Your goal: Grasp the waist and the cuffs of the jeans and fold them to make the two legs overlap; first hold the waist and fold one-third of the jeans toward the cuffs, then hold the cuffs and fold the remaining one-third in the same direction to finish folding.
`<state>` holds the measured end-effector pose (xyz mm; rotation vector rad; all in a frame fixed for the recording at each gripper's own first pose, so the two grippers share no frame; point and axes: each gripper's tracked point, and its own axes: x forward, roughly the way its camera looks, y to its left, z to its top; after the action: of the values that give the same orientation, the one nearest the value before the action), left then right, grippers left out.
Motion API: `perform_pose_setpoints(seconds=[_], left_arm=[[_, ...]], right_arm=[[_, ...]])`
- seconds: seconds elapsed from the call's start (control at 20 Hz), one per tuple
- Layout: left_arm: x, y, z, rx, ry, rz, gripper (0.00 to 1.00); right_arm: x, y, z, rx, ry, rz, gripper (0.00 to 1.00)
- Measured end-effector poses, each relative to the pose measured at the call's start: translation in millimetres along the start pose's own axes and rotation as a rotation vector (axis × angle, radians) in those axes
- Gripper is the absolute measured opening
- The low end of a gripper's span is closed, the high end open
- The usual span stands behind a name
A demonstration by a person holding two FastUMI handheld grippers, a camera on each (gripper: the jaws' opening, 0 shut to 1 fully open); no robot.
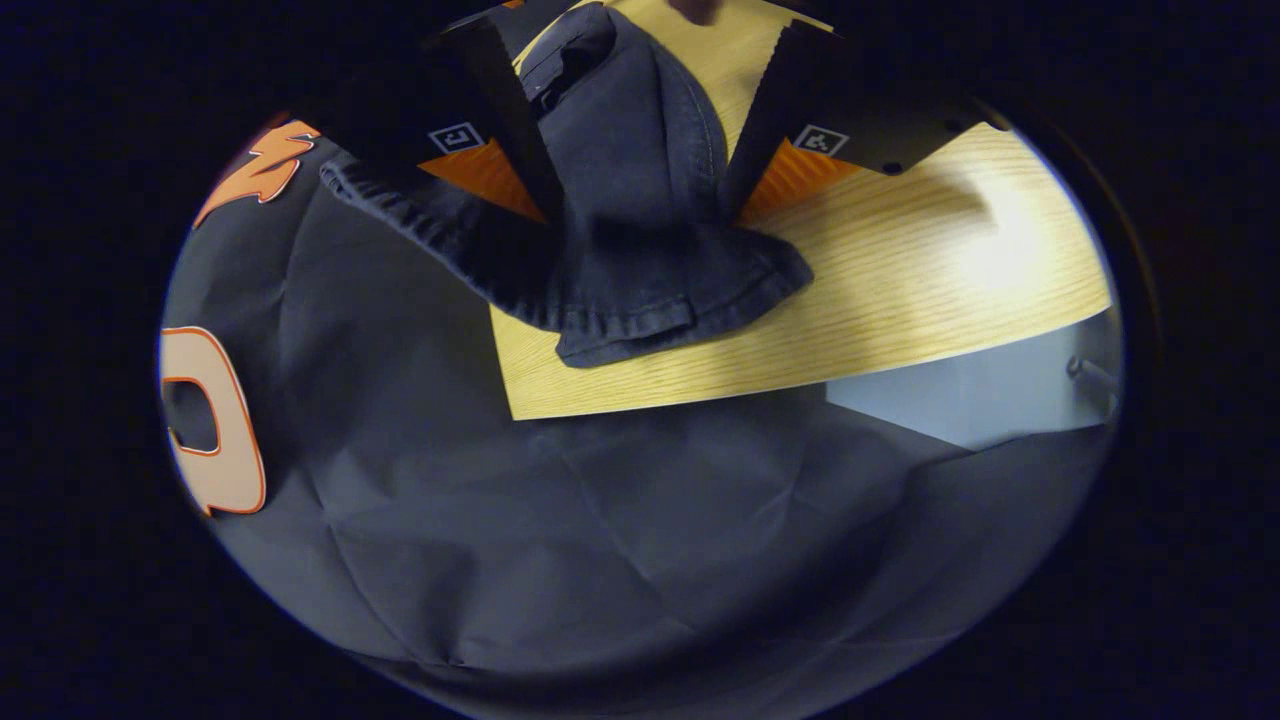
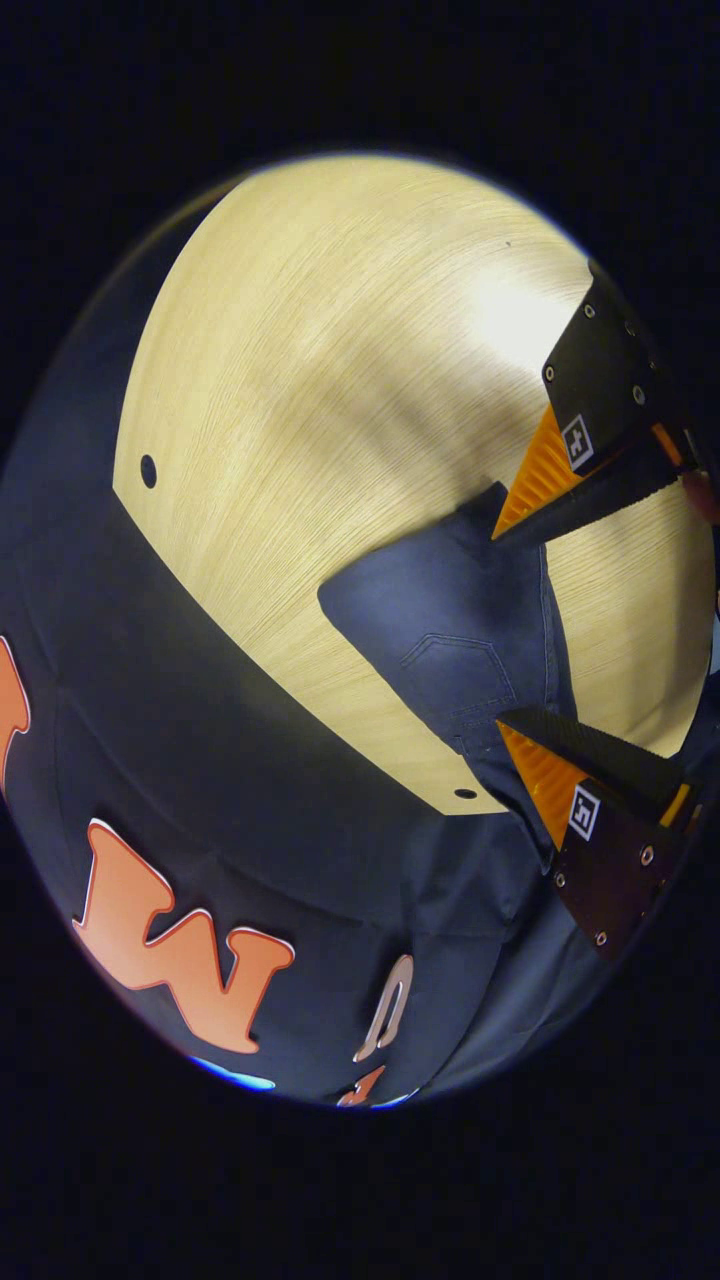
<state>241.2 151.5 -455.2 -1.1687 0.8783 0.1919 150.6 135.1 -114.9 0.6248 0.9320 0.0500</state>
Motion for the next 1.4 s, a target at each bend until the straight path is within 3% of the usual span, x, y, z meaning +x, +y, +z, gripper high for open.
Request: perform_pose_setpoints(seconds=[0.1, 0.2, 0.35, 0.4, 0.45, 0.7, 0.95, 1.2, 1.4], left_arm=[[6, -8, -1, 0.002, 0.013, -0.037, 0.95], [24, -8, 1, -0.089, 0.007, -0.037, 0.94], [30, -3, 0, -0.196, -0.002, -0.003, 0.05], [46, -2, -1, -0.173, 0.003, -0.005, 0.07], [23, -11, -6, -0.131, -0.001, -0.022, 0.01], [-34, -74, -8, -0.041, -0.006, -0.168, 0.01], [-107, -154, -56, 0.064, 0.024, -0.303, 0.01], [-149, -238, -162, 0.211, 0.123, -0.423, 0.01], [-158, -265, -291, 0.375, 0.264, -0.443, 0.01]], right_arm=[[-3, -1, 0, 0.012, -0.003, -0.004, 0.98], [-9, -5, 1, 0.032, -0.013, -0.003, 0.98], [-20, -8, 3, 0.033, -0.040, -0.007, 0.98], [-26, -9, 6, 0.037, -0.054, -0.003, 0.98], [-30, -8, 10, 0.046, -0.067, 0.006, 0.98], [-47, -10, 24, 0.066, -0.111, 0.049, 0.98], [-71, -12, 35, 0.056, -0.123, 0.116, 0.98], [-104, -29, 60, 0.067, -0.158, 0.166, 0.98], [-130, -56, 83, 0.082, -0.205, 0.177, 0.98]])
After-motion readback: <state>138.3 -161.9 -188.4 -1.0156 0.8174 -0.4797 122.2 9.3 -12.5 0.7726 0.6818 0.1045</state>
